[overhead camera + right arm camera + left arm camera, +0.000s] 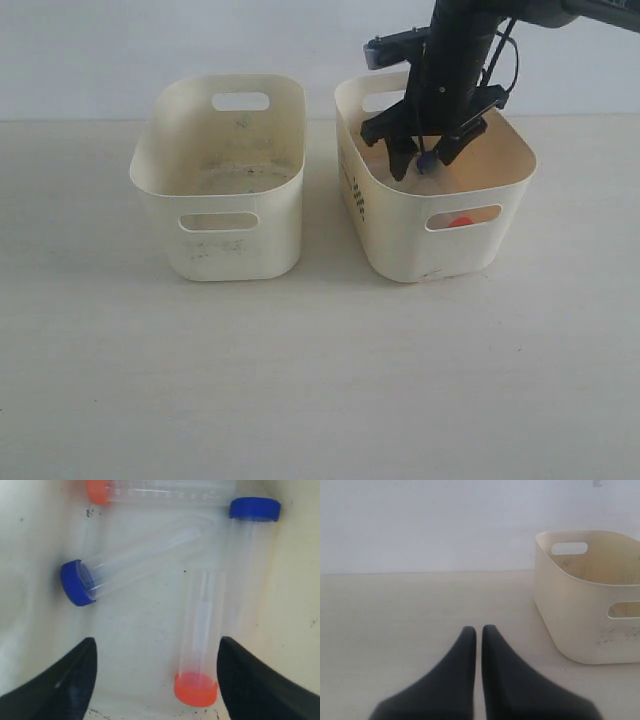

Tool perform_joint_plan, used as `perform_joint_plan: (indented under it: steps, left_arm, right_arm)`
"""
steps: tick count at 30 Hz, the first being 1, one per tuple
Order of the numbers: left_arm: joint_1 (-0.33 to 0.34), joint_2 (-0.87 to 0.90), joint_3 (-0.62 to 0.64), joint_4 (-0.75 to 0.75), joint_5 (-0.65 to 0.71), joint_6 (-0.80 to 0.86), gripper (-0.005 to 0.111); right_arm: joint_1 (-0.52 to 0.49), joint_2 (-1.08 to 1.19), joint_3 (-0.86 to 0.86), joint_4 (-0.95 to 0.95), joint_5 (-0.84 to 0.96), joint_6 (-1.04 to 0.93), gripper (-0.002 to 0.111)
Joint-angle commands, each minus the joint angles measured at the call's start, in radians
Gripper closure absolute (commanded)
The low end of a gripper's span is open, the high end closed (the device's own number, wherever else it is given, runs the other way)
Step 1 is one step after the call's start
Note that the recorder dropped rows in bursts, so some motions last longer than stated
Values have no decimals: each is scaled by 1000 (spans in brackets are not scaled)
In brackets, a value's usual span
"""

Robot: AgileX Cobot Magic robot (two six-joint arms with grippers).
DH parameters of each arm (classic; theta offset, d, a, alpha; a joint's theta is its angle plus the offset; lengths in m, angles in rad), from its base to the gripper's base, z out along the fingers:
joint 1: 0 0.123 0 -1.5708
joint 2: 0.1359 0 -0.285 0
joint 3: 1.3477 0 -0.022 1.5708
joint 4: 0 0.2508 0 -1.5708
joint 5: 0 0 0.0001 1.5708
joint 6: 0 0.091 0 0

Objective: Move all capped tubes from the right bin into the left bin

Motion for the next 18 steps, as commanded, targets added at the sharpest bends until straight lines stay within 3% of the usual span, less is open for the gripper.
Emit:
perform_joint_plan:
  steps: [1,5,10,13,18]
  left_arm:
    - [0,0,-4,-6,-4,-10,102]
    - [0,0,-4,-6,-4,-10,102]
    - [0,0,-4,-6,-4,-10,102]
    - [0,0,-4,-6,-4,-10,102]
    - [0,0,-4,-6,-4,-10,102]
  right_arm:
    - [13,-3,2,21,0,-16,31]
    - [18,3,2,21,-13,2,19]
    - [18,46,2,-31,12,16,19]
    - [18,57,2,-163,21,96,19]
    - [24,74,2,-164,19,111,19]
